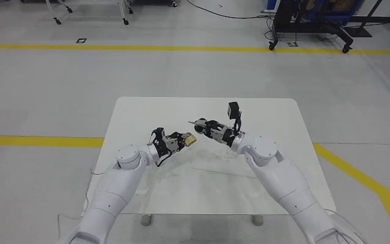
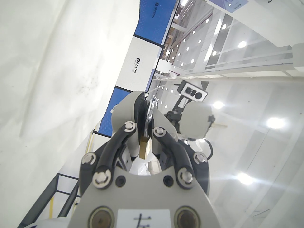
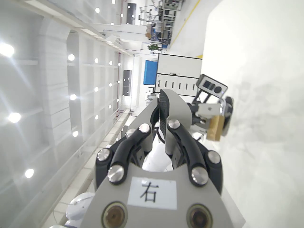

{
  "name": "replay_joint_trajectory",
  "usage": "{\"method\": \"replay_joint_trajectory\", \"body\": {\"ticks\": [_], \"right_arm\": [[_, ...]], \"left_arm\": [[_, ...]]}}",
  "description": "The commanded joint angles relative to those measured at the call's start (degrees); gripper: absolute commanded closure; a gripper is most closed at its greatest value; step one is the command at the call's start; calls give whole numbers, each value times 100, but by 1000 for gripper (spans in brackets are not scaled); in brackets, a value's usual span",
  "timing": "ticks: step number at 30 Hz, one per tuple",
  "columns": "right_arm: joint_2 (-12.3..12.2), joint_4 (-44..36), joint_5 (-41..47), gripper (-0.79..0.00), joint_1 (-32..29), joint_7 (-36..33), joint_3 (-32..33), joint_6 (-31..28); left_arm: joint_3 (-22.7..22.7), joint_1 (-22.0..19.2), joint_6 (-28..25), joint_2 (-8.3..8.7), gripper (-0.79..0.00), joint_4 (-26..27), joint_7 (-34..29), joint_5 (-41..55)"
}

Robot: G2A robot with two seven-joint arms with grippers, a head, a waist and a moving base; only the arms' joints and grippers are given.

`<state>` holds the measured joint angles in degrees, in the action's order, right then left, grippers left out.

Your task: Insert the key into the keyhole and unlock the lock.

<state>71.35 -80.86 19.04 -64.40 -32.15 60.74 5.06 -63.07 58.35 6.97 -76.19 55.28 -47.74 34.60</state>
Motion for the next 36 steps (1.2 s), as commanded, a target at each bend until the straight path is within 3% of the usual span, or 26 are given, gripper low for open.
{"method": "replay_joint_trajectory", "body": {"ticks": [1, 4, 8, 17, 26, 36], "right_arm": [[-78, -557, -454, 0, -252, 129, 89, 949], [-140, -1105, -832, 0, -516, 390, 209, 1395], [-160, -1502, -889, 0, -719, 600, 306, 1513], [-160, -1502, -889, 0, -719, 600, 306, 1513], [-63, -1532, -1979, 0, -749, 1614, -318, 1518], [32, -1625, -2590, 0, -700, 1946, -709, 1970]], "left_arm": [[29, -21, 131, -28, 0, -61, 99, 130], [50, -48, 251, -62, 0, -127, 295, 270], [34, -35, 193, -109, 0, -162, 440, 557], [48, 19, 133, -120, 0, -92, 528, 572], [-204, 342, -254, -113, 0, 282, 817, 934], [-212, 433, -169, -106, 0, 431, 873, 867]]}}
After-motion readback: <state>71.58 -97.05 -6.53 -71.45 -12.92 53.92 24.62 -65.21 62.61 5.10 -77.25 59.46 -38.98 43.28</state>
